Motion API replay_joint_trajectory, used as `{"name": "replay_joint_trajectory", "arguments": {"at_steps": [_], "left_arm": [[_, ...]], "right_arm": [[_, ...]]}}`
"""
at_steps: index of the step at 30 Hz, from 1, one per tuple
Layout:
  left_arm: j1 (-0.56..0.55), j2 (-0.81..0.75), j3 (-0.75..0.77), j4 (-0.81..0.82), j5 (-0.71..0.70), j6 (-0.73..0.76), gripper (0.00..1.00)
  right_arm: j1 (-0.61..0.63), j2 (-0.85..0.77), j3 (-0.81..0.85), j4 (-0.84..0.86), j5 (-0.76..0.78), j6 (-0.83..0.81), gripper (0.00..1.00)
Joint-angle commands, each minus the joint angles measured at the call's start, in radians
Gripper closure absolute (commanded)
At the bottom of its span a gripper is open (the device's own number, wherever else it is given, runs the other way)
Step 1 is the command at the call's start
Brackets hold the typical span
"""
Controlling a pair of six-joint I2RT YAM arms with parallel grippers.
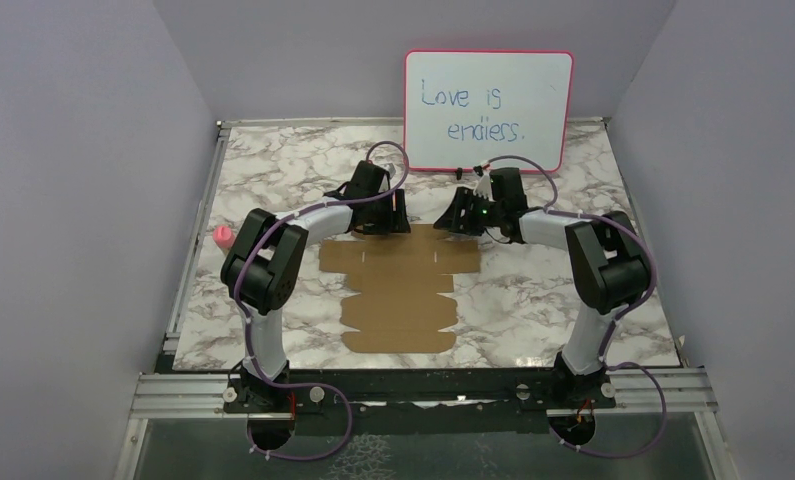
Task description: Fold the paper box
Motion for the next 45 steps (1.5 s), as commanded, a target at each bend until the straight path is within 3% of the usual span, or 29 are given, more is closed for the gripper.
{"name": "replay_joint_trajectory", "arguments": {"at_steps": [1, 14, 20, 26, 36, 45], "left_arm": [[0.001, 0.015, -0.019, 0.015, 0.03, -0.006, 0.35], [0.001, 0.021, -0.038, 0.035, 0.047, -0.017, 0.35], [0.001, 0.008, -0.042, 0.035, 0.039, -0.016, 0.35], [0.001, 0.012, -0.046, 0.038, 0.042, -0.017, 0.35], [0.001, 0.015, -0.048, 0.044, 0.049, -0.02, 0.35], [0.001, 0.015, -0.059, 0.052, 0.057, -0.025, 0.35]], "right_arm": [[0.007, -0.04, 0.018, 0.058, -0.091, 0.03, 0.43], [0.037, -0.048, 0.049, 0.014, -0.065, 0.011, 0.48], [0.038, -0.065, 0.062, -0.125, 0.161, -0.046, 0.47], [0.039, -0.032, 0.067, -0.168, 0.247, -0.036, 0.46], [0.039, 0.054, 0.076, -0.132, 0.173, -0.016, 0.51], [0.039, 0.018, 0.076, -0.124, 0.112, -0.02, 0.69]]}}
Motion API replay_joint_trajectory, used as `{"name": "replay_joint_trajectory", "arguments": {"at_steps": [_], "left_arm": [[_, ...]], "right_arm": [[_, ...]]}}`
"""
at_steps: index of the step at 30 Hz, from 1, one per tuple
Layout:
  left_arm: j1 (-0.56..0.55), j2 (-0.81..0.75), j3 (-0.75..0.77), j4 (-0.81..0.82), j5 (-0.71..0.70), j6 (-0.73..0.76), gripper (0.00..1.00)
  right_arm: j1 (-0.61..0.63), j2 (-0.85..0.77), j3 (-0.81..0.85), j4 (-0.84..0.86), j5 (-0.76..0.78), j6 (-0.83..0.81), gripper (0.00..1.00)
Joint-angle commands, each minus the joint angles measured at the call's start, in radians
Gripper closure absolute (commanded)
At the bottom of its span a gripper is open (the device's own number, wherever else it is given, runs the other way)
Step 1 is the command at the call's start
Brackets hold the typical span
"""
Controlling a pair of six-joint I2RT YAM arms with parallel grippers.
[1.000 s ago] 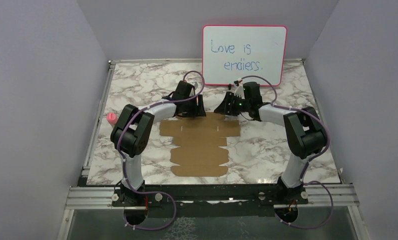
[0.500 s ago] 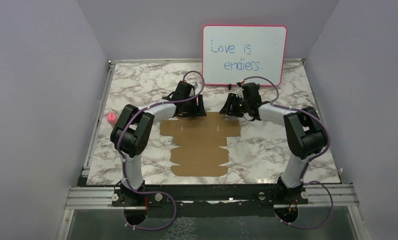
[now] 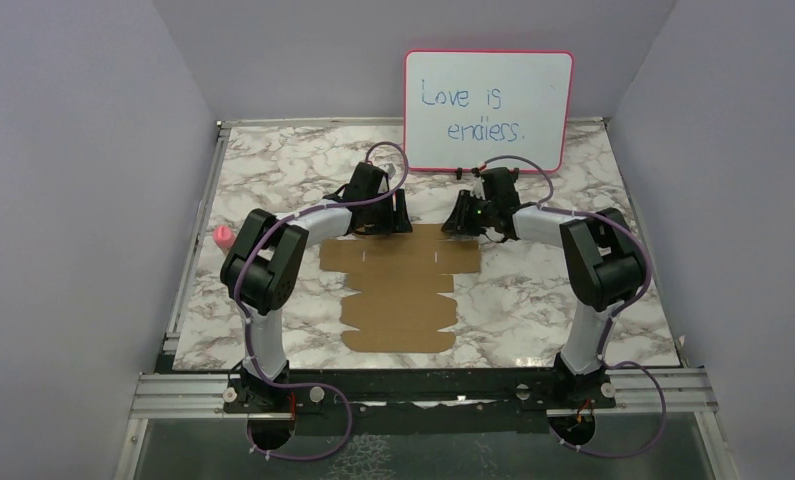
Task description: Fold the paper box
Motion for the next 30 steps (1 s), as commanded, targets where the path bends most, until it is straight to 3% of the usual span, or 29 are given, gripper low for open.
{"name": "replay_joint_trajectory", "arguments": {"at_steps": [1, 10, 19, 26, 30], "left_arm": [[-0.001, 0.015, -0.03, -0.013, 0.032, -0.01, 0.35], [-0.003, 0.018, -0.032, -0.011, 0.035, -0.015, 0.35], [-0.003, 0.025, -0.03, -0.007, 0.042, -0.02, 0.35], [-0.003, 0.011, -0.034, -0.008, 0.04, -0.021, 0.35], [-0.003, -0.026, -0.03, -0.017, 0.032, -0.019, 0.35]], "right_arm": [[0.003, -0.02, 0.021, -0.008, -0.063, -0.002, 0.72], [0.022, -0.032, 0.079, -0.091, -0.061, -0.022, 0.86], [0.127, -0.007, 0.181, -0.236, 0.16, -0.054, 0.91], [0.14, -0.013, 0.213, -0.274, 0.221, -0.063, 0.89], [0.14, -0.084, 0.189, -0.276, 0.24, -0.083, 0.77]]}}
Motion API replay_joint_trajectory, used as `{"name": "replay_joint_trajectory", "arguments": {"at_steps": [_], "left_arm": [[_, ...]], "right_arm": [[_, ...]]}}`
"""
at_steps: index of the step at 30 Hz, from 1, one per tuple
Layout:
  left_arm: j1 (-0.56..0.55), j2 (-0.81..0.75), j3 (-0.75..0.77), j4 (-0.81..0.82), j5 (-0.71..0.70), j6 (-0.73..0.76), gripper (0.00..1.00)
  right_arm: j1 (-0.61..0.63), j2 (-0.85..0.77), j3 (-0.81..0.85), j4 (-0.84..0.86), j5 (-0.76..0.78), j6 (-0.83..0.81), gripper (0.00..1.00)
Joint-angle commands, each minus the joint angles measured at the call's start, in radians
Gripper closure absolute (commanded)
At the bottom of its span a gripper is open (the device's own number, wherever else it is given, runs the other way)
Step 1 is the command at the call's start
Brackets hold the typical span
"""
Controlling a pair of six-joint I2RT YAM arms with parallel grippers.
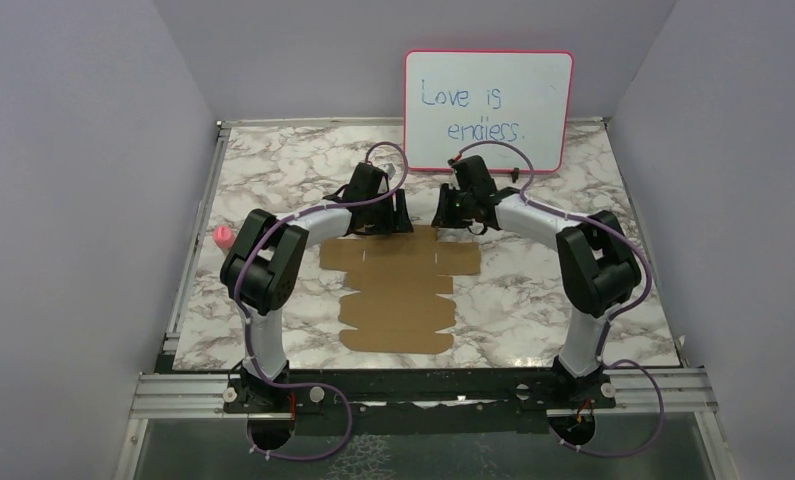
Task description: Fold the paper box
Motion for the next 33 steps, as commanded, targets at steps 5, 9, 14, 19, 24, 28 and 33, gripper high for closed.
{"name": "replay_joint_trajectory", "arguments": {"at_steps": [5, 9, 14, 19, 24, 28, 33], "left_arm": [[-0.003, -0.099, -0.038, -0.049, 0.012, -0.009, 0.32], [-0.006, -0.176, -0.089, -0.054, 0.013, -0.011, 0.3], [-0.032, -0.258, -0.189, -0.057, 0.021, -0.011, 0.28], [-0.087, -0.302, -0.263, -0.064, 0.026, -0.011, 0.28], [-0.122, -0.289, -0.286, -0.064, 0.01, -0.015, 0.28], [-0.13, -0.263, -0.288, -0.056, 0.002, -0.022, 0.28], [-0.137, -0.239, -0.297, -0.036, 0.004, -0.04, 0.28]], "right_arm": [[0.005, -0.194, -0.106, -0.022, 0.062, -0.025, 0.65], [0.004, -0.301, -0.254, 0.009, 0.031, 0.012, 0.6], [0.005, -0.398, -0.419, 0.061, -0.069, 0.068, 0.57], [0.005, -0.438, -0.545, 0.132, -0.158, 0.11, 0.54], [0.005, -0.409, -0.597, 0.187, -0.211, 0.144, 0.53], [0.005, -0.381, -0.608, 0.232, -0.237, 0.158, 0.53], [0.005, -0.348, -0.616, 0.261, -0.281, 0.17, 0.53]]}}
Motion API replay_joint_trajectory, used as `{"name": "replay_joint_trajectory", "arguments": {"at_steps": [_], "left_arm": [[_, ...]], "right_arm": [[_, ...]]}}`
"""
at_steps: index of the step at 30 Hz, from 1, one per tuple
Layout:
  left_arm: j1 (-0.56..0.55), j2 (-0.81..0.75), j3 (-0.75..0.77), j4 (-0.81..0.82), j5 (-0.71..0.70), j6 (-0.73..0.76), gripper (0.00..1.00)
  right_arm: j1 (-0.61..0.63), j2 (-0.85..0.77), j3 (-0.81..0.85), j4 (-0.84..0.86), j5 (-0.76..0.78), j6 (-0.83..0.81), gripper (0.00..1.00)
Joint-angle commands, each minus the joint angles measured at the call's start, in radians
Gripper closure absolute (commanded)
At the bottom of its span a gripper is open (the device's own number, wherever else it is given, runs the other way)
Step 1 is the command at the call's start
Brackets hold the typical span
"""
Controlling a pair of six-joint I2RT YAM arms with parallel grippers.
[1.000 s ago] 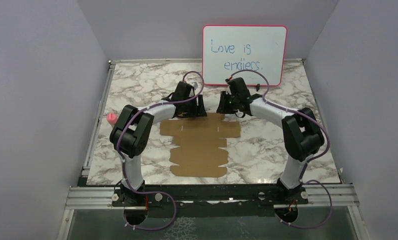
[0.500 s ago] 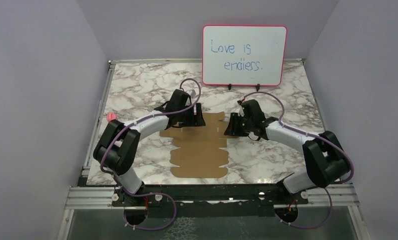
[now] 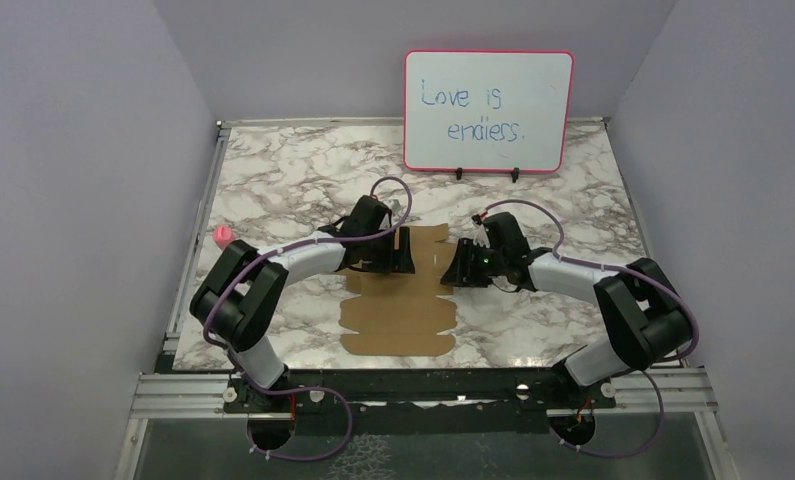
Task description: Fold the paper box
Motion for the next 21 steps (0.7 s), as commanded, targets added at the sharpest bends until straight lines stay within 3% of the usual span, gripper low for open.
{"name": "replay_joint_trajectory", "arguments": {"at_steps": [1, 11, 21], "left_arm": [[-0.012, 0.03, -0.014, 0.032, 0.001, -0.023, 0.28], [-0.028, 0.05, -0.028, 0.054, 0.003, -0.042, 0.28], [-0.032, 0.055, -0.033, 0.07, 0.004, -0.049, 0.28]], "right_arm": [[0.005, 0.03, -0.016, 0.073, -0.08, 0.028, 0.53], [0.006, -0.031, 0.015, 0.084, -0.16, 0.047, 0.56], [0.008, -0.048, 0.022, 0.07, -0.138, 0.043, 0.57]]}}
